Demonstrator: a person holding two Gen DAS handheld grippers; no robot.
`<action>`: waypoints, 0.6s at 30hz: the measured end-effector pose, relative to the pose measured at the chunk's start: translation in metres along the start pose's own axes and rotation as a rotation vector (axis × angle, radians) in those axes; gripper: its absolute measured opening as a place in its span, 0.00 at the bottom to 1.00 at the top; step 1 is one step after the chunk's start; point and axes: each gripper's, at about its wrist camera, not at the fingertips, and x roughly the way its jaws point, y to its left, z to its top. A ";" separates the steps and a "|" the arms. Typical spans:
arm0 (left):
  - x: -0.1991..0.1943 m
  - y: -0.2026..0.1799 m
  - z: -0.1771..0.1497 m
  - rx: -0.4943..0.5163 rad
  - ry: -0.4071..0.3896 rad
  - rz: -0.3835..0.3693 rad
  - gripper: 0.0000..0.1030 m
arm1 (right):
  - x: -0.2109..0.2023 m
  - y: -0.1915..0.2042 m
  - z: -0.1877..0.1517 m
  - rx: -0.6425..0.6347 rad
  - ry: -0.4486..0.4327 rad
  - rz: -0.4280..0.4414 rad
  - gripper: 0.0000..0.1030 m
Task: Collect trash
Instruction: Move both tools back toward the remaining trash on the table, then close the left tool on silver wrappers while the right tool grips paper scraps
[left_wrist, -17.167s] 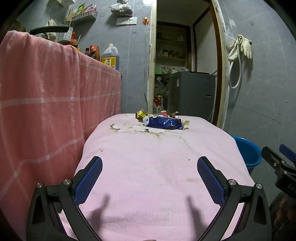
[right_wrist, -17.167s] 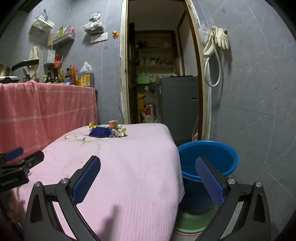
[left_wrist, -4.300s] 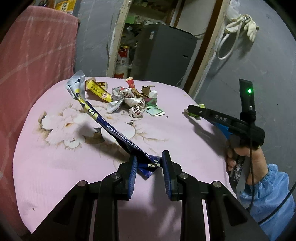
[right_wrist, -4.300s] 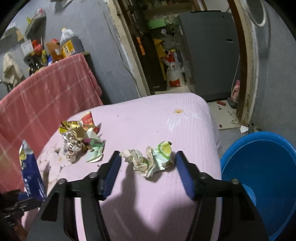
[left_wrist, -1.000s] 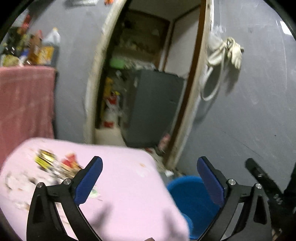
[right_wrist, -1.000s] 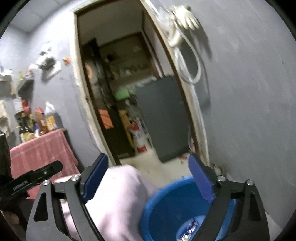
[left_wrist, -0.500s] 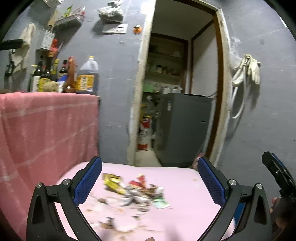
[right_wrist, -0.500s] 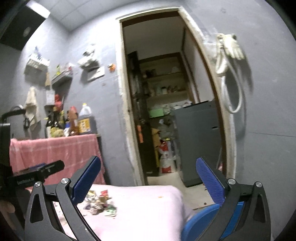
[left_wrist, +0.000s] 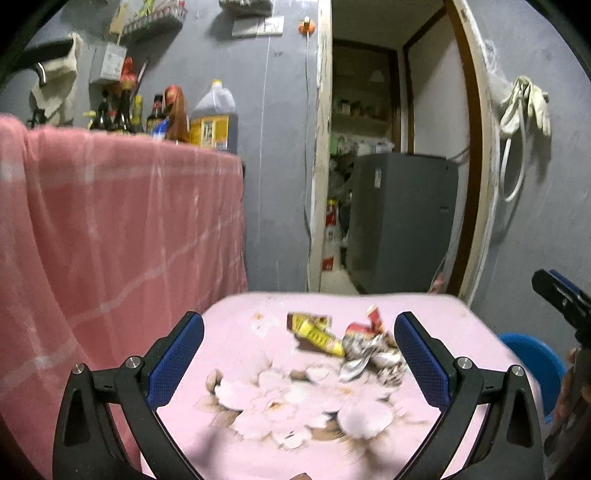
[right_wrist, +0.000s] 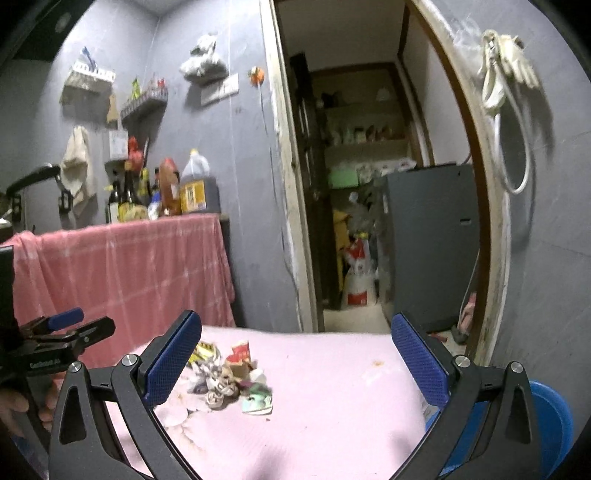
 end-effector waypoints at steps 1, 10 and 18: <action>0.004 0.002 -0.003 0.001 0.019 -0.003 0.98 | 0.006 0.001 -0.001 -0.001 0.024 0.008 1.00; 0.037 0.005 -0.018 0.002 0.148 -0.030 0.98 | 0.043 0.004 -0.017 -0.020 0.191 0.049 0.92; 0.069 -0.010 -0.021 0.044 0.284 -0.135 0.79 | 0.084 0.004 -0.034 -0.040 0.390 0.080 0.61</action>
